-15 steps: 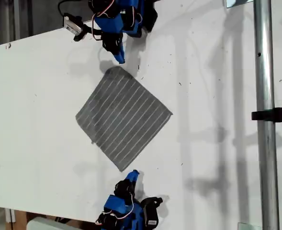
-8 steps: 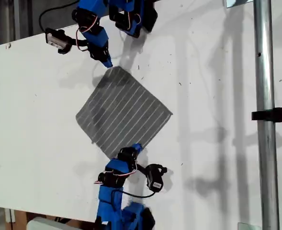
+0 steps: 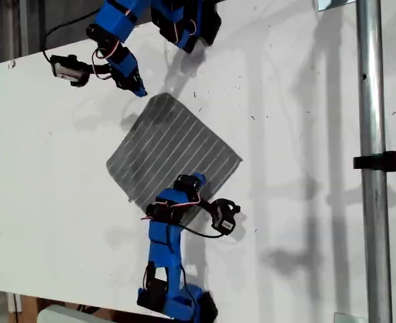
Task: Grasp corners of a towel and fold twice.
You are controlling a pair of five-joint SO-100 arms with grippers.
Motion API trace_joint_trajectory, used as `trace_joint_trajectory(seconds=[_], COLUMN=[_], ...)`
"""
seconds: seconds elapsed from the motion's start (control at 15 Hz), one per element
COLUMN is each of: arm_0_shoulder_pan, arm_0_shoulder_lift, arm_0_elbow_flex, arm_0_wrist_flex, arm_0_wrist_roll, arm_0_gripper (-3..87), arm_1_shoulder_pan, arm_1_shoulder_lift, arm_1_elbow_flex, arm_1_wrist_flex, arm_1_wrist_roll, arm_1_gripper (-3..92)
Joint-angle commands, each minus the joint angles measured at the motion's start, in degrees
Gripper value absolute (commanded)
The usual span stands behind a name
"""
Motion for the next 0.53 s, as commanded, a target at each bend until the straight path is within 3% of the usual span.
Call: trace_joint_trajectory(seconds=[0.0, 0.2, 0.47], arm_0_shoulder_pan=[1.93, 1.93, 1.85], arm_0_shoulder_lift=[0.70, 0.44, 0.09], arm_0_elbow_flex=[-4.57, -4.48, -4.48], arm_0_wrist_flex=[-0.35, -0.53, -0.53], arm_0_wrist_roll=[0.88, 1.85, 1.49], arm_0_gripper=[-2.8, -2.7, -2.7], arm_1_shoulder_pan=[-0.35, -0.09, 2.02], arm_1_shoulder_lift=[-2.29, -4.39, -11.43], arm_1_elbow_flex=[-4.13, -1.49, 6.42], arm_1_wrist_flex=[-1.93, -4.39, -14.85], arm_1_wrist_roll=[-1.67, -4.48, -8.88], arm_1_gripper=[19.8, 26.2, 26.0])
